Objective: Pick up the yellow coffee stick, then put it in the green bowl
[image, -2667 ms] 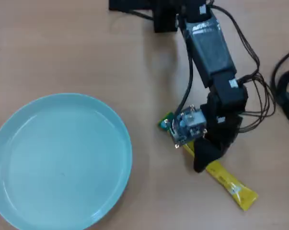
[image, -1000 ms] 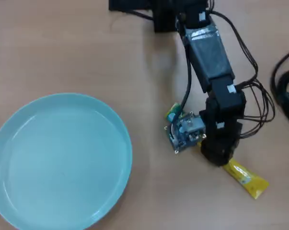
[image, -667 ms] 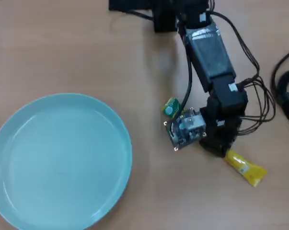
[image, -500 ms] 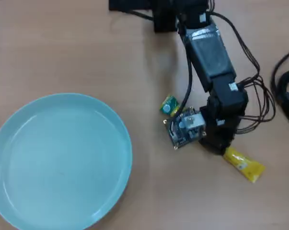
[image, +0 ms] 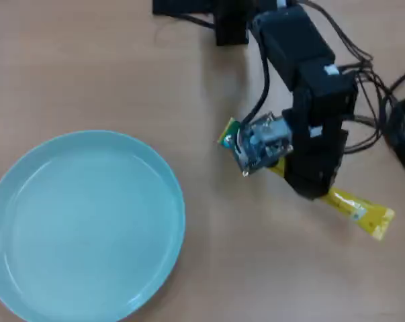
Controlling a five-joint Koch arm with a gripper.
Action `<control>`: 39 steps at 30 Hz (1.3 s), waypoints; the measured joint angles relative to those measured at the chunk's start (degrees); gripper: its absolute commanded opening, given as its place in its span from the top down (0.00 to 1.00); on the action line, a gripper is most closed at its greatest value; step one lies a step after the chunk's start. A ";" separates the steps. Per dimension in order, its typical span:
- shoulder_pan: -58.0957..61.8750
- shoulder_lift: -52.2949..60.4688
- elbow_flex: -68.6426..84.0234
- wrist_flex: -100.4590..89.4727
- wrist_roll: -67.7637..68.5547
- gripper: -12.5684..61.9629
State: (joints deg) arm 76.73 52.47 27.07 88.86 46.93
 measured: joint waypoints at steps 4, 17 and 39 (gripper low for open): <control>-0.09 3.78 0.00 1.23 -2.90 0.93; -0.26 14.15 0.44 5.19 -20.13 0.93; 15.29 30.15 24.52 -7.73 -35.86 0.93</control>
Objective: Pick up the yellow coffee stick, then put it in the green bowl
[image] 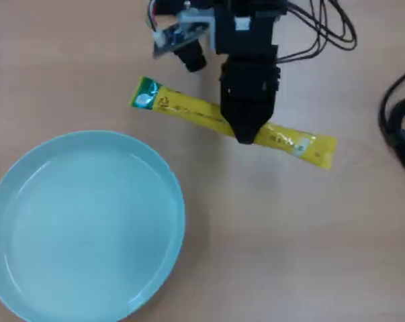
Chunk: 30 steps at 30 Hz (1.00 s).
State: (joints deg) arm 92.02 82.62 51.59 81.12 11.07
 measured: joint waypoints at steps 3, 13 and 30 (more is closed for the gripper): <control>2.02 0.00 0.00 0.00 -3.16 0.93; 10.46 0.00 5.19 -5.01 -9.93 0.93; 22.94 0.00 20.04 -29.09 -11.60 0.93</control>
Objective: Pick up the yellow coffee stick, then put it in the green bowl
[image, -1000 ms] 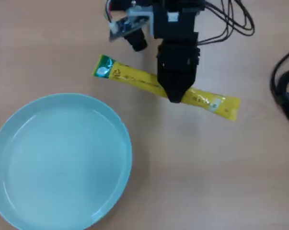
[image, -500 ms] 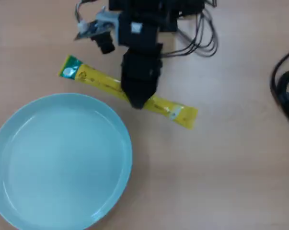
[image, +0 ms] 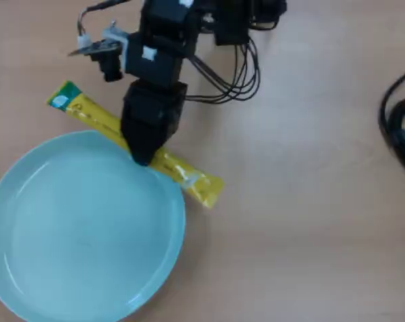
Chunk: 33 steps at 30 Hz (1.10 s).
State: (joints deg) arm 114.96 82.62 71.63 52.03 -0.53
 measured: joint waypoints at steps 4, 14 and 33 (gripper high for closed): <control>2.29 -0.09 0.62 -4.57 0.00 0.93; 6.94 -6.77 0.62 -9.40 0.00 0.93; 10.28 -18.98 0.53 -17.58 0.00 0.93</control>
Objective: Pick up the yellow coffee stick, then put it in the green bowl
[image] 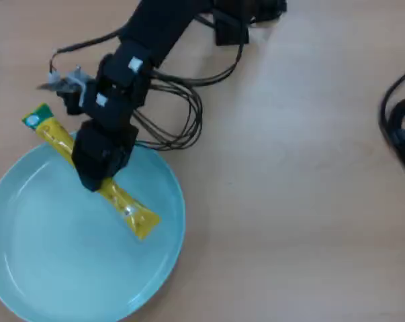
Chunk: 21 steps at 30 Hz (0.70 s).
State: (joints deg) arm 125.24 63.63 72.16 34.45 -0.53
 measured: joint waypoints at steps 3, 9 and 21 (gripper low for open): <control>-0.44 -2.29 0.00 -0.35 0.00 0.92; -0.88 -5.45 0.00 -6.24 0.00 0.92; -1.49 -8.00 0.00 -12.48 0.00 0.76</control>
State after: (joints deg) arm 123.75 55.63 72.16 21.97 -0.53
